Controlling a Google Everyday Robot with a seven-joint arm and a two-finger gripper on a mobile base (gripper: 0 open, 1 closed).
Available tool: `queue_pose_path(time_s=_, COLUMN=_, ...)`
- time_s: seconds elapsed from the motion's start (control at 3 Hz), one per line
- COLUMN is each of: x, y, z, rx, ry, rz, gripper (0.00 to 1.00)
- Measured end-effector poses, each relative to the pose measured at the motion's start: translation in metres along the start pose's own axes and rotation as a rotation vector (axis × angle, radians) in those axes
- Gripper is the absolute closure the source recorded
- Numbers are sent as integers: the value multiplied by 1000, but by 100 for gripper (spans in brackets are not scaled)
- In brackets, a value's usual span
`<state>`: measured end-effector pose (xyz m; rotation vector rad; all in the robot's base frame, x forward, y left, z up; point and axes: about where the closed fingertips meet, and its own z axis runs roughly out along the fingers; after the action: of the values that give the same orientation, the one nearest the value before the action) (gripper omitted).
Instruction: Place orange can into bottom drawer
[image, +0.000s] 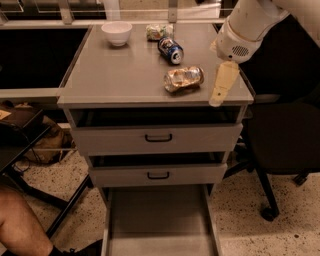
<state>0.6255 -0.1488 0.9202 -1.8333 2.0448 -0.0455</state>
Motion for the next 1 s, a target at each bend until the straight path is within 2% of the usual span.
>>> queue_pose_path(time_s=0.67, x=-21, y=-54, z=46, rx=-1, ry=-77, rz=-33, gripper=0)
queue_pose_path(time_s=1.0, x=-33, y=-70, z=64, rx=-14, ry=-104, rz=-60, gripper=0)
